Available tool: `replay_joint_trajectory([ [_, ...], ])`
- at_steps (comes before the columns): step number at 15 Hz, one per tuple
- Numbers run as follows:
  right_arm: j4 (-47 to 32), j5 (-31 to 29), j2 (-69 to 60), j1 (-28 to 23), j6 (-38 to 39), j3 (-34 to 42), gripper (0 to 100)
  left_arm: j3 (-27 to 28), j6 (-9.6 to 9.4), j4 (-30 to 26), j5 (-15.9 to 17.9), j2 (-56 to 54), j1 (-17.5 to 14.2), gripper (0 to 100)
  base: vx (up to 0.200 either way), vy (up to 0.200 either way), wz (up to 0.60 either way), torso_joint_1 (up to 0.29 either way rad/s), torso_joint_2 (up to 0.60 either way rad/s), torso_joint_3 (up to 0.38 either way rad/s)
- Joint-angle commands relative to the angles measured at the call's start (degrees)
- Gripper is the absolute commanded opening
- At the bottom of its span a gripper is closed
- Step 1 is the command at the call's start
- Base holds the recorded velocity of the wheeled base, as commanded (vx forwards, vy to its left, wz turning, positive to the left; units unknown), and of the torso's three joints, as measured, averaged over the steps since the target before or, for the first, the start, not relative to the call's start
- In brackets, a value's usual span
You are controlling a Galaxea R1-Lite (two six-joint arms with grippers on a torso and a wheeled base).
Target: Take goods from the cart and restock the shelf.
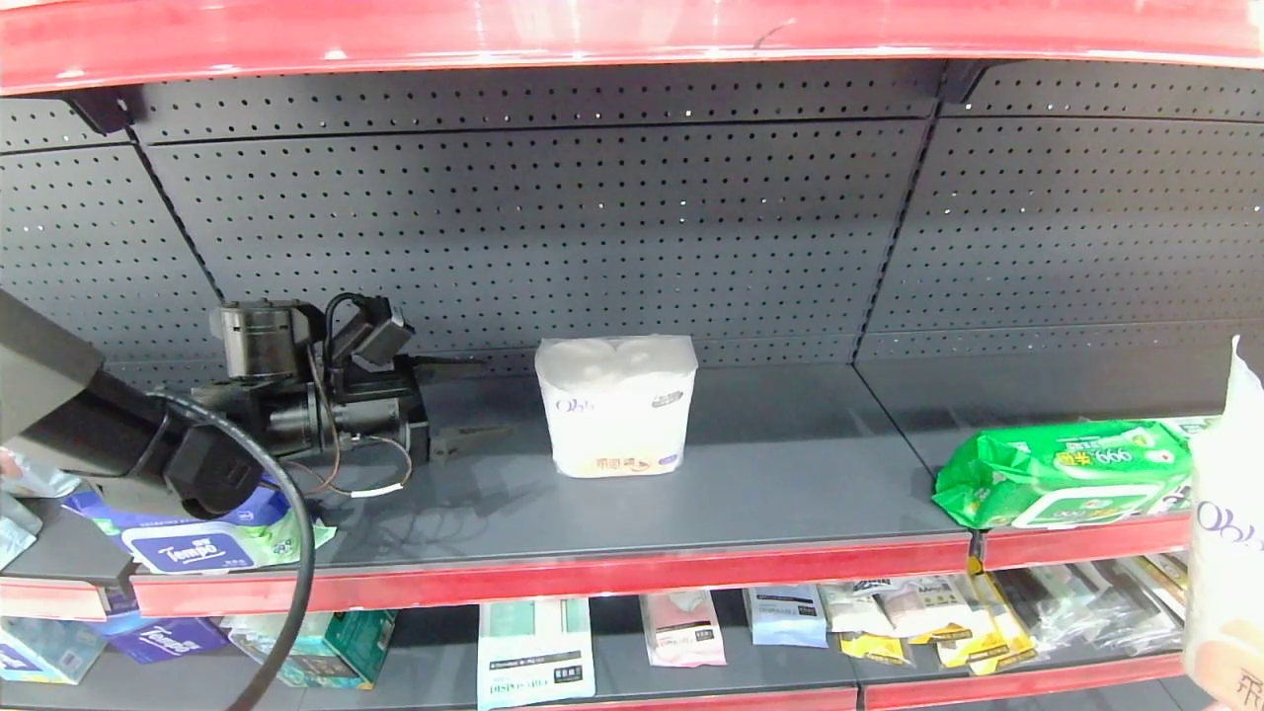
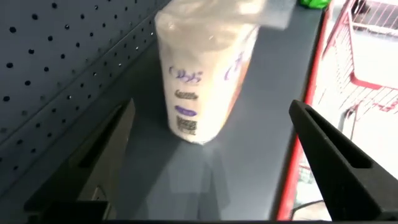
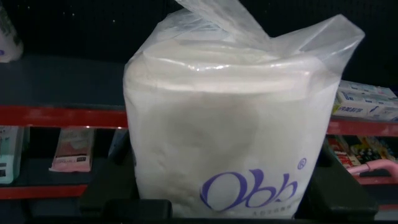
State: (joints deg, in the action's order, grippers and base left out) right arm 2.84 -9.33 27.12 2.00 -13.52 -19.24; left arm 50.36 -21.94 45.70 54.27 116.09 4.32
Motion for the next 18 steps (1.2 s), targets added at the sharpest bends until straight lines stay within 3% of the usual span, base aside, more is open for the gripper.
replay_joint_trajectory([
  [1, 0.0, 0.0, 0.2, 0.0, 0.0, 0.0, 0, 1.4, -0.47, 0.1, 0.0, 2.7, 0.1, 100, 0.0, 0.0, 0.0, 0.0, 0.0, 0.0],
  [8, 0.0, -0.1, 0.3, 0.0, 0.0, 0.4, 0, 7.4, -0.64, 0.0, 0.6, 6.4, 0.8, 100, 0.0, 0.0, 0.0, 0.0, 0.0, 0.0],
  [12, 0.0, -0.8, 0.3, -0.2, 0.0, 0.6, 0, 10.3, -0.64, 0.1, 0.6, 9.5, 3.2, 100, 0.0, 0.0, 0.0, 0.0, 0.0, 0.0],
  [18, 0.0, -0.8, 0.4, -0.2, 0.0, 1.1, 0, 19.6, -0.03, -0.4, 0.2, 15.1, 6.2, 100, 0.0, 0.0, 0.0, 0.0, 0.0, 0.0],
])
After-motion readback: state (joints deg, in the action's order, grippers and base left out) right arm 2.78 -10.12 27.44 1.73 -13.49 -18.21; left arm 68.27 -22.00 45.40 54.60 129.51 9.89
